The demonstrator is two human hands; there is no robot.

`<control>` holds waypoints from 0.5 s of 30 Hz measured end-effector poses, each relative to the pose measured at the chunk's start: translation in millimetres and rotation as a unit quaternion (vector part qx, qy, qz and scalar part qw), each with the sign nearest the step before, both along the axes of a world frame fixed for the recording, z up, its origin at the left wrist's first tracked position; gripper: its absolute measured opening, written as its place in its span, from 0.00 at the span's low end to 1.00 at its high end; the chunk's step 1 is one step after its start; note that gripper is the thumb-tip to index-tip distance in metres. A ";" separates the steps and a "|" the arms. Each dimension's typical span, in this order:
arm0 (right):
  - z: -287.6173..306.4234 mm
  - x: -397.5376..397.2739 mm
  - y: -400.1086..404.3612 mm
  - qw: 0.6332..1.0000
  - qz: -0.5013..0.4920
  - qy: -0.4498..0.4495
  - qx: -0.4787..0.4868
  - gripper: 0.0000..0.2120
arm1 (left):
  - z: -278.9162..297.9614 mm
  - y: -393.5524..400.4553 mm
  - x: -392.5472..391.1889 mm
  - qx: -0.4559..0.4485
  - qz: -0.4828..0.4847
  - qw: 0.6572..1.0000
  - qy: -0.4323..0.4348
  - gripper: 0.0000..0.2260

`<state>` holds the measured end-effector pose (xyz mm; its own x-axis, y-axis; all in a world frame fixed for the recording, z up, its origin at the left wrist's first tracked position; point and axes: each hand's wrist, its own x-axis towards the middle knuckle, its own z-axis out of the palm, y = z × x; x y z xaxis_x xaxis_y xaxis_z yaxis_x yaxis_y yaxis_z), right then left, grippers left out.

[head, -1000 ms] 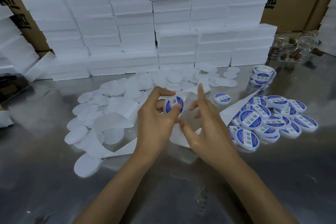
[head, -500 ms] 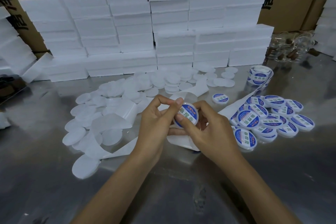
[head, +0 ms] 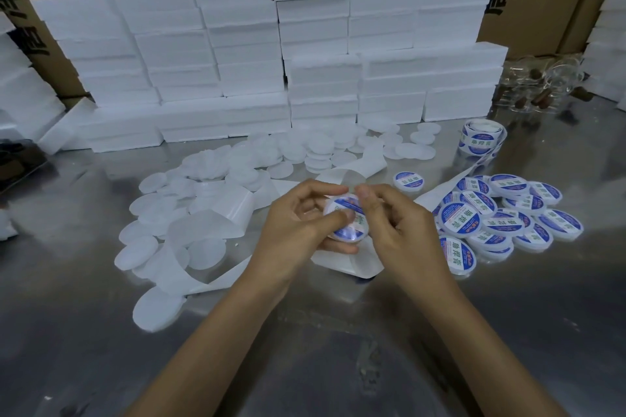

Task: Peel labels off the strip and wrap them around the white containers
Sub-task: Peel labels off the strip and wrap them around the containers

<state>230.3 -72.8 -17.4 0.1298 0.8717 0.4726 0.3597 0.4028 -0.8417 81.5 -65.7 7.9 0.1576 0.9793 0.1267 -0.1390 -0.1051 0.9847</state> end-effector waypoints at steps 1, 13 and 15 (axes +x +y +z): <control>0.7 -1.2 -0.8 1.000 0.022 -0.001 -0.013 0.07 | -0.2 0.7 -0.3 0.001 0.028 1.000 -0.005 0.10; 1.4 4.9 2.5 0.993 0.032 0.098 -0.063 0.10 | -4.2 3.7 -1.6 -0.012 0.024 1.000 -0.004 0.08; 0.2 9.6 5.4 0.990 -0.011 0.127 -0.059 0.10 | -5.9 4.9 -0.5 -0.022 -0.013 1.000 0.009 0.14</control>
